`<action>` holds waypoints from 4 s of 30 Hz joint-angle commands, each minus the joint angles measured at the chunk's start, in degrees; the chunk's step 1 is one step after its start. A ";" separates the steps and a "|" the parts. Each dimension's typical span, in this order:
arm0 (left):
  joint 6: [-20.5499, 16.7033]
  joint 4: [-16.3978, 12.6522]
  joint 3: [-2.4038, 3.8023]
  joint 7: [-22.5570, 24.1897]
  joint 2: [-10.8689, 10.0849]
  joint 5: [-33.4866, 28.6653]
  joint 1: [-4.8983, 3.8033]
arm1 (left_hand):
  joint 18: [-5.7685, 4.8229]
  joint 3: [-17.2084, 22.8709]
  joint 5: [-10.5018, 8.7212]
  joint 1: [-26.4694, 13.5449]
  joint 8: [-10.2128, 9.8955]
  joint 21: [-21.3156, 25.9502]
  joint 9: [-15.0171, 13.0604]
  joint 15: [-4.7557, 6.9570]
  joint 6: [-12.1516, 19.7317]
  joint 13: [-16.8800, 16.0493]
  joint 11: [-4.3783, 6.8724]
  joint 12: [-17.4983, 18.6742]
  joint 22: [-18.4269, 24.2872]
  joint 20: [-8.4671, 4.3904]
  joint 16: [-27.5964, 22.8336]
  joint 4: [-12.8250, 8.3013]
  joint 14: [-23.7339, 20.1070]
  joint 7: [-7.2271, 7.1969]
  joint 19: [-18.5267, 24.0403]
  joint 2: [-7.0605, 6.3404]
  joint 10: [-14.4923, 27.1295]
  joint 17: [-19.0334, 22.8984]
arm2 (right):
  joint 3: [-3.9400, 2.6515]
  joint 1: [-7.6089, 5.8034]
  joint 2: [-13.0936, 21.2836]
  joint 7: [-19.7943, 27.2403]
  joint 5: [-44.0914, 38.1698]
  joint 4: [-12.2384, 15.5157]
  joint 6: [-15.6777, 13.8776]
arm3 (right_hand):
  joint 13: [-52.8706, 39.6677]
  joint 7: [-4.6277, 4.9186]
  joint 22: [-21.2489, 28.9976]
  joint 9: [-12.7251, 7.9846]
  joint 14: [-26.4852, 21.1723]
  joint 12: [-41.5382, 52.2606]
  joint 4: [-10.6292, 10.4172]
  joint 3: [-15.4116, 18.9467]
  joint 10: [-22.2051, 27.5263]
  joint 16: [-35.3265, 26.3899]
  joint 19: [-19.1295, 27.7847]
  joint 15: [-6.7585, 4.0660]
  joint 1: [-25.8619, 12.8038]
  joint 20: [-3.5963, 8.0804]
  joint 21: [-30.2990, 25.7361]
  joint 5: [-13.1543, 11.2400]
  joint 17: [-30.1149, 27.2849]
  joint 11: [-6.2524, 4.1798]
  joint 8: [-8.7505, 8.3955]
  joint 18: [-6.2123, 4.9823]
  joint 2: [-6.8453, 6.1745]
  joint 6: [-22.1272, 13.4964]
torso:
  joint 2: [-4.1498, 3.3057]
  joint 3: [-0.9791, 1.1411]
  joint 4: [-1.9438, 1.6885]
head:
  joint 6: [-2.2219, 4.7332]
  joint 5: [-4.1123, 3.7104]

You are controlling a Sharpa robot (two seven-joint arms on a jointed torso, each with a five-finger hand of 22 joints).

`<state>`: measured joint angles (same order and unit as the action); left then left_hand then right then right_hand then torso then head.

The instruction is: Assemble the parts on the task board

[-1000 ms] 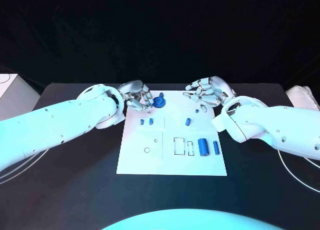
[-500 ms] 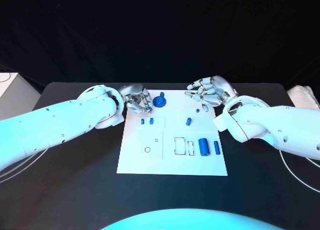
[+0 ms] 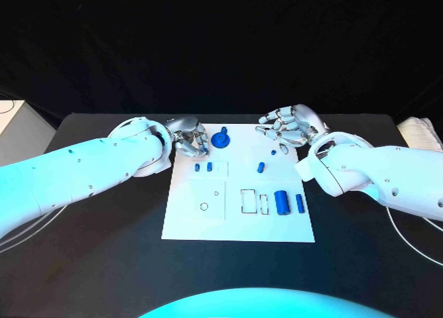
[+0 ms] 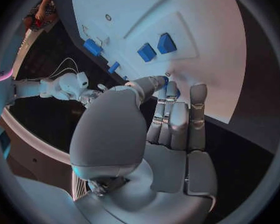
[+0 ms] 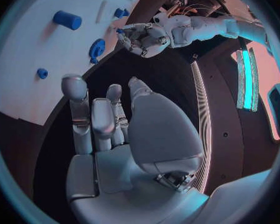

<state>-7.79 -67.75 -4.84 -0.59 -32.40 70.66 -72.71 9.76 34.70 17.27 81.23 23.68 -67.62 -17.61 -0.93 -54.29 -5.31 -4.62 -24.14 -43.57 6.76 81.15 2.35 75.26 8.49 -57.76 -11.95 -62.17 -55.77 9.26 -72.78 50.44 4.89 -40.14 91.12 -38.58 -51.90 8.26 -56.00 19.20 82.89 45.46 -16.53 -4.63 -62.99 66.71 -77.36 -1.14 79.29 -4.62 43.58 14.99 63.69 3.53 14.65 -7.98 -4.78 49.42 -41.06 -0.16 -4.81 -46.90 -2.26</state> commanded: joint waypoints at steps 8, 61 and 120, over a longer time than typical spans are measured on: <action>1.65 -0.10 0.00 -1.00 -0.01 1.16 -0.01 | -0.12 -0.30 -0.30 -0.52 -0.23 -0.28 -0.05 0.19 -0.64 -0.22 0.07 0.27 0.05 -0.05 0.07 -0.08 0.32 -0.20 -0.58 0.24 -0.59 0.14 | -0.02 -0.01 -0.08 0.20 -0.15 -0.05 0.49 | 0.03 0.18 0.05 -0.03 -0.07 -0.37 -0.01 -0.28 0.12 -0.20 -0.35 -0.04 0.35 0.05 -0.13 0.37 -0.06 -0.13 0.24 -0.46 -0.20 0.09 | 0.03 -0.06 -0.08 | -0.17 0.02; 5.10 1.66 -0.41 -1.62 1.73 2.62 0.24 | 0.01 -0.49 -0.39 -0.60 -1.15 0.19 -0.08 0.23 -0.26 -0.53 0.01 1.16 0.92 -0.26 -0.06 -0.69 0.19 -0.09 -0.11 0.31 -0.71 0.30 | -0.01 0.00 -0.12 0.25 -0.21 0.10 0.57 | 0.28 0.16 0.39 -0.02 -0.02 -0.45 -0.03 -0.38 0.12 -0.39 -0.45 -0.06 0.29 0.07 -0.55 0.34 -0.08 -0.15 0.33 -0.49 -0.27 0.16 | 0.04 -0.01 -0.13 | -0.75 -0.14; -4.40 -1.14 1.70 11.17 -8.19 -28.42 0.25 | 0.76 -3.31 -0.07 -5.73 -6.38 10.54 0.16 -2.42 5.98 -3.31 -2.59 3.89 9.98 2.02 -14.76 1.50 -18.06 2.70 8.07 -1.04 4.57 26.27 | -0.12 -0.12 2.22 -3.60 -31.85 -7.84 14.13 | 32.77 0.99 -10.95 -1.11 2.74 -30.45 2.82 -20.97 4.21 7.63 -5.48 1.33 7.92 -0.66 13.30 -3.03 8.23 1.79 0.21 2.10 -11.11 2.72 | 1.02 -0.38 -0.11 | 0.98 -2.74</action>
<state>-9.60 -67.92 -3.19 2.81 -40.23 55.44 -72.47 9.74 31.89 17.05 76.24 17.55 -58.13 -17.41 -3.13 -48.64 -8.55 -7.04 -20.42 -34.15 8.55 67.60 3.29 58.45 11.08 -50.36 -12.73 -58.25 -30.60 9.18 -72.87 52.62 2.75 -60.09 83.66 -29.70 -19.58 8.89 -66.33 18.18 83.74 15.39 -13.70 -25.33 -59.35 73.88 -82.58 -0.11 87.30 -5.33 56.08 12.25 71.54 5.35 15.06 -6.56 -15.42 51.34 -40.27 -0.38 -4.91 -46.14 -4.62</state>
